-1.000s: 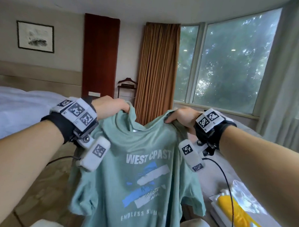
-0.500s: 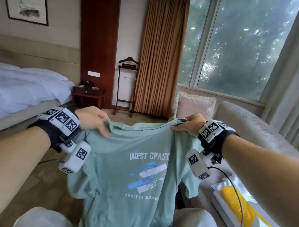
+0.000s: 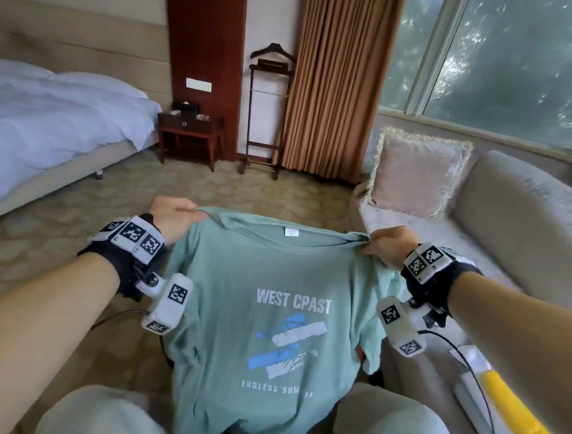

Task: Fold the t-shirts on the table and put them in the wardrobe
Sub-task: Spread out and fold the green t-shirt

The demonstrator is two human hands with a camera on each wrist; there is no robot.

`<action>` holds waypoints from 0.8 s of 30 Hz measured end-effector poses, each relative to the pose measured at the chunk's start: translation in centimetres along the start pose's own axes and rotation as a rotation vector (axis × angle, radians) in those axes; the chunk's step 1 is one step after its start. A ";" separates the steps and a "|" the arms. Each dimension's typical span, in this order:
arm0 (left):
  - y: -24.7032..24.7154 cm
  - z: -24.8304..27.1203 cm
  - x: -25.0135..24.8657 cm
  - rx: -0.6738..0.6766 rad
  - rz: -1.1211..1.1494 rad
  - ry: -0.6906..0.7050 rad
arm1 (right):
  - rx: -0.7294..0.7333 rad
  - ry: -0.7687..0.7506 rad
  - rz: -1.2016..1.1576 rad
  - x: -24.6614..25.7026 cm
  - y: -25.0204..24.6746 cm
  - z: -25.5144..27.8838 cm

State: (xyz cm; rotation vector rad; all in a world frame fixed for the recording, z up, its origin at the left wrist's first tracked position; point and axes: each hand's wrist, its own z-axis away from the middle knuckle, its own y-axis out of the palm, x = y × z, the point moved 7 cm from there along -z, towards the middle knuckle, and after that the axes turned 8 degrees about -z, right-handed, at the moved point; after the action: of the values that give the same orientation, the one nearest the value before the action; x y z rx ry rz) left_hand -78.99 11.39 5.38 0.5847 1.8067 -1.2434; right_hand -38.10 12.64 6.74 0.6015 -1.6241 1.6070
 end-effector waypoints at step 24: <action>18.8 -16.0 17.5 0.211 -0.427 -0.375 | 0.051 0.348 0.422 -12.4 18.2 -20.5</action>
State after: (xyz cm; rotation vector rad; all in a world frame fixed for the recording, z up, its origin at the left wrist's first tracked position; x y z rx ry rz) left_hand -80.13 32.01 -16.66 0.0583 1.5338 -1.7161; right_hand -40.95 32.29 -15.89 -0.0113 -1.5114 1.9314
